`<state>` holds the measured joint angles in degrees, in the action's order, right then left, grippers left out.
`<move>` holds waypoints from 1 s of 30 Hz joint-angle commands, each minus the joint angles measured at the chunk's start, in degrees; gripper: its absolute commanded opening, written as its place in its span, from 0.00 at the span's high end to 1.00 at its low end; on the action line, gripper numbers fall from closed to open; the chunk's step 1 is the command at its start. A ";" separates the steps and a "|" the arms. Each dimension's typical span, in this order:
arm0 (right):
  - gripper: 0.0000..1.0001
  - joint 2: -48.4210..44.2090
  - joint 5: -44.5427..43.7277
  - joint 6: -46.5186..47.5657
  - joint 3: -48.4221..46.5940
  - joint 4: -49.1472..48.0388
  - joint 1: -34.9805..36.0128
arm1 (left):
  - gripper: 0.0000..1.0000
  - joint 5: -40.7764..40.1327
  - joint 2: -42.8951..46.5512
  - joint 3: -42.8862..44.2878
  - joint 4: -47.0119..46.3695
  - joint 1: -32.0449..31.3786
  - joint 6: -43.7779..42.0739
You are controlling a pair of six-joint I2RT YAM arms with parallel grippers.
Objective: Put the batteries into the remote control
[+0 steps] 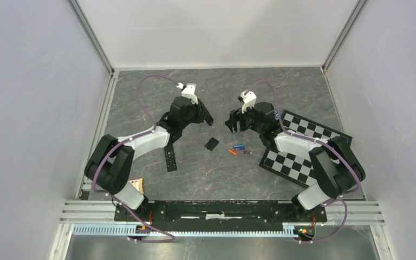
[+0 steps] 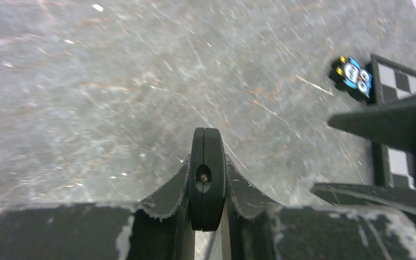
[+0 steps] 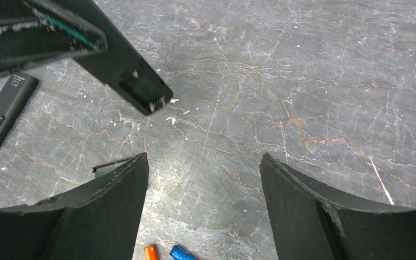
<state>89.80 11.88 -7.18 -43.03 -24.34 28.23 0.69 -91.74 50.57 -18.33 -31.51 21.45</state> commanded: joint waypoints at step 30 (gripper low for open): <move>0.45 -11.61 0.64 6.70 0.25 22.37 7.28 | 0.98 41.89 11.69 -7.99 -24.39 12.63 8.69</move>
<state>80.84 9.26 -1.61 -41.76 -0.03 35.00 33.54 -82.21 42.24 -34.74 -19.09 28.71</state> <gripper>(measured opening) 0.474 0.234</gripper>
